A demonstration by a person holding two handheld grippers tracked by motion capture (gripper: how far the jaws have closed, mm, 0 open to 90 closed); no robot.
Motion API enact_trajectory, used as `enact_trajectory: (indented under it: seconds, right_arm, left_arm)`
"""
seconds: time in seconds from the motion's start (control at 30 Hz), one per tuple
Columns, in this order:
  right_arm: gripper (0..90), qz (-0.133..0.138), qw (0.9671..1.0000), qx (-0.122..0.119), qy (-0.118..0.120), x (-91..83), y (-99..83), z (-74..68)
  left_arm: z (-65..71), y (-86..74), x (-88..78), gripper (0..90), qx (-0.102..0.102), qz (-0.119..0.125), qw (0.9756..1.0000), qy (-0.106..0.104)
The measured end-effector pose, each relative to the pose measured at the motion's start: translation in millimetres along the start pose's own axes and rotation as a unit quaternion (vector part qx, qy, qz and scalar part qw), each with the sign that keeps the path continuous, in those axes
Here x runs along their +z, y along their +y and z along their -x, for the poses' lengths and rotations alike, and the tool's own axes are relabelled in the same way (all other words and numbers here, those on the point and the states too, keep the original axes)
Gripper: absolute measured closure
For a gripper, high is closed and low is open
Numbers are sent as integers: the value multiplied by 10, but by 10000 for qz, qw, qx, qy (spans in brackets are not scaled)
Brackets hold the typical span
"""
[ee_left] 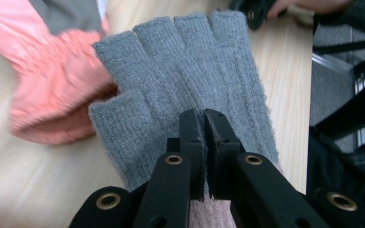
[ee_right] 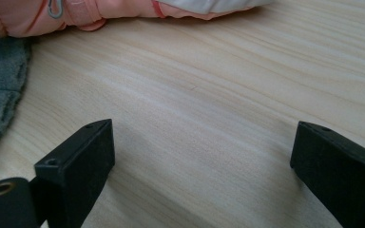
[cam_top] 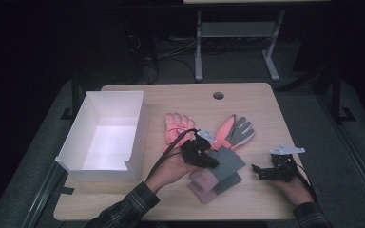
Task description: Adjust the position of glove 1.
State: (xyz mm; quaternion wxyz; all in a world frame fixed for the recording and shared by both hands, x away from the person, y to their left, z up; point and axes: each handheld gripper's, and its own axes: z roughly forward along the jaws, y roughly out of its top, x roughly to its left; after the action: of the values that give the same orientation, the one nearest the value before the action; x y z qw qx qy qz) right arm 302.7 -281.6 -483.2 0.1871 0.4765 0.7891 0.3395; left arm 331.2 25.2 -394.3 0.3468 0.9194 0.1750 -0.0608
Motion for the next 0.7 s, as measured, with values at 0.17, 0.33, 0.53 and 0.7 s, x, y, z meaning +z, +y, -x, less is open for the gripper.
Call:
enact_trajectory:
  seconds: [0.17,0.33,0.53,0.7]
  right_arm:
    - [70,2,10000,-8,-1,0,0,1]
    - [70,1,10000,-5,-3,0,0,1]
    - [70,2,10000,-3,-7,1,0,0]
    - [70,2,10000,-1,-8,1,0,0]
  left_arm:
    - [29,-89,100,867,9,-154,9999,-68]
    - [78,-155,207,867,54,-345,9992,-182]
    - [78,-179,296,867,91,-476,9987,-162]
    - [39,-182,322,867,-22,-420,9990,-150]
